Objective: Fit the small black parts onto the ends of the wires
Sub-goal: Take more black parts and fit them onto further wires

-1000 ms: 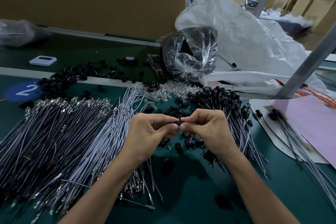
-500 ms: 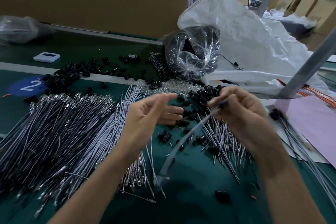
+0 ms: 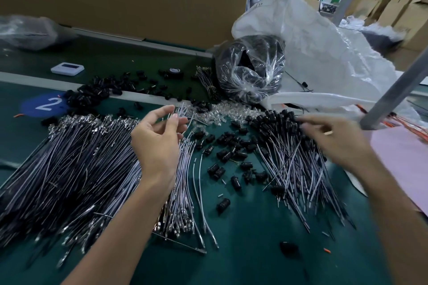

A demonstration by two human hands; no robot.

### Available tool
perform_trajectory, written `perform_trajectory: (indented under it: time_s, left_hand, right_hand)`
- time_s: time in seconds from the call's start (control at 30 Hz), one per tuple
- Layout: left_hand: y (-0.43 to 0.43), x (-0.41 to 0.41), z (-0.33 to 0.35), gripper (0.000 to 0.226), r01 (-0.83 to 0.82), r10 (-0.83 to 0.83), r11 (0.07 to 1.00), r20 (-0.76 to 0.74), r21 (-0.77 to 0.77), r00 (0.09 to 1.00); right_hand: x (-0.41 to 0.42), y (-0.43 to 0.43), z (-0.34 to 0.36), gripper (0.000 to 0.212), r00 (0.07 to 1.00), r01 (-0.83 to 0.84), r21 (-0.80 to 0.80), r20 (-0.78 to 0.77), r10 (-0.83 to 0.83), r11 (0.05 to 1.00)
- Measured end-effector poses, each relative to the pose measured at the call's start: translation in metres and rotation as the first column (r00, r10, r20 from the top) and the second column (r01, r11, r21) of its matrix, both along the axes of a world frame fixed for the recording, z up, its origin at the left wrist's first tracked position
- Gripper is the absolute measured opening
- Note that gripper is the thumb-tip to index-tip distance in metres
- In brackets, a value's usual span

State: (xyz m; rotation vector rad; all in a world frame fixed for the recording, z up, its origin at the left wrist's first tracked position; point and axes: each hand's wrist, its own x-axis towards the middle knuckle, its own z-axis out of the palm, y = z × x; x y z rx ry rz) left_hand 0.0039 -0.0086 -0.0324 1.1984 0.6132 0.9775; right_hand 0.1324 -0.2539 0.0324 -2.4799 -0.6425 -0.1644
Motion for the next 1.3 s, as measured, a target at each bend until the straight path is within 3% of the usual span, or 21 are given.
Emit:
perform_trajectory:
  time_s: [0.1, 0.17, 0.27, 0.37, 0.57, 0.73, 0.83, 0.93, 1.07, 1.17, 1.3]
  left_hand:
    - [-0.002, 0.002, -0.003, 0.022, 0.009, -0.008, 0.999, -0.021, 0.046, 1.000]
    - [-0.005, 0.003, -0.005, 0.024, 0.032, -0.030, 0.997, -0.032, 0.064, 0.999]
    - [-0.006, 0.003, -0.006, 0.022, 0.032, -0.030, 0.997, -0.037, 0.066, 0.999]
    - [-0.005, 0.004, -0.007, 0.019, 0.023, -0.020, 0.997, -0.038, 0.068, 0.999]
    - [-0.008, 0.003, -0.006, 0.018, 0.041, -0.036, 0.996, -0.065, 0.073, 0.997]
    - [-0.009, 0.002, -0.005, 0.020, 0.041, -0.037, 0.997, -0.064, 0.069, 0.997]
    - [-0.010, 0.002, -0.005, 0.020, 0.042, -0.036, 0.996, -0.071, 0.077, 0.997]
    - [-0.010, 0.003, -0.006, 0.019, 0.038, -0.032, 0.997, -0.071, 0.074, 0.997]
    - [-0.010, 0.003, -0.007, 0.017, 0.030, -0.024, 0.997, -0.085, 0.077, 0.996]
    - [-0.010, 0.003, -0.006, 0.014, 0.028, -0.020, 0.997, -0.093, 0.076, 0.995]
    - [-0.012, 0.003, -0.006, 0.013, 0.014, -0.003, 0.993, -0.097, 0.114, 0.995]
  right_hand:
    - [-0.049, 0.051, -0.022, 0.012, 0.938, -0.318, -0.051, -0.162, 0.307, 0.947]
    - [-0.074, 0.085, -0.038, 0.026, 0.901, -0.419, -0.125, -0.176, 0.396, 0.899]
    - [-0.095, 0.120, -0.053, 0.045, 0.909, -0.407, -0.295, -0.222, 0.352, 0.865]
    - [-0.104, 0.133, -0.056, 0.040, 0.911, -0.410, -0.410, -0.226, 0.345, 0.815]
    - [-0.108, 0.132, -0.054, 0.033, 0.897, -0.440, -0.427, -0.237, 0.372, 0.790]
    - [-0.109, 0.125, -0.057, 0.031, 0.956, -0.284, -0.366, -0.183, 0.231, 0.886]
    - [-0.111, 0.125, -0.058, 0.037, 0.974, -0.227, -0.453, -0.082, 0.213, 0.862]
    - [-0.110, 0.127, -0.060, 0.034, 0.969, -0.247, -0.445, -0.089, 0.232, 0.861]
    - [-0.104, 0.124, -0.062, 0.027, 0.957, -0.288, -0.324, -0.140, 0.255, 0.901]
    - [-0.096, 0.114, -0.054, 0.018, 0.934, -0.300, 0.025, -0.195, 0.299, 0.954]
    - [-0.074, 0.091, -0.040, 0.007, 0.913, -0.251, 0.464, -0.179, 0.368, 0.850]
